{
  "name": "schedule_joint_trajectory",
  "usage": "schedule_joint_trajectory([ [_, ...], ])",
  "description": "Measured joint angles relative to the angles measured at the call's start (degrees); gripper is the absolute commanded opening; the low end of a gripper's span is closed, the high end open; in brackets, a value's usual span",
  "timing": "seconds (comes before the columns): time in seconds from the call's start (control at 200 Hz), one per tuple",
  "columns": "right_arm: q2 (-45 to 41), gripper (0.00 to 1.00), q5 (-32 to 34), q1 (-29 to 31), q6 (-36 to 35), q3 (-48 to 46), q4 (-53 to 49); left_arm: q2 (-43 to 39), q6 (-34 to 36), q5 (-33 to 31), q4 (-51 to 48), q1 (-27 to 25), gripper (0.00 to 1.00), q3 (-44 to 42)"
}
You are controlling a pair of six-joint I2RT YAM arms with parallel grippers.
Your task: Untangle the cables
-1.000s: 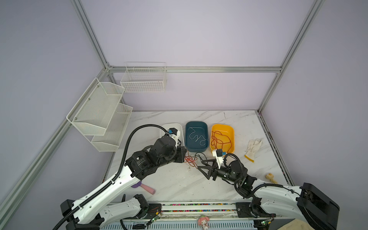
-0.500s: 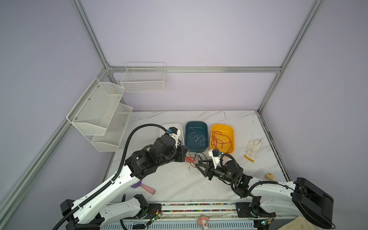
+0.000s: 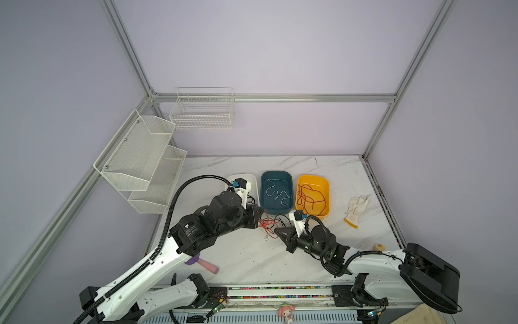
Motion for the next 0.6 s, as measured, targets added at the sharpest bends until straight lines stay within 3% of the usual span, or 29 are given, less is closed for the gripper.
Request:
schedule_joint_trajectory([
  [0.24,2.8,0.00,4.1,0.0,6.4,-0.4,0.2,-5.0,0.7,-4.1,-2.8,0.0,0.00,0.9],
  [0.42,9.2,0.00,7.0,0.0,12.3,-2.2,0.2,-5.5,2.6,-7.1,-6.4,0.0,0.00,6.0],
  [0.6,9.6,0.00,10.3,0.0,15.8,-3.7,-1.0,-5.4,4.7,-9.8,-9.5,0.0,0.00,11.0],
])
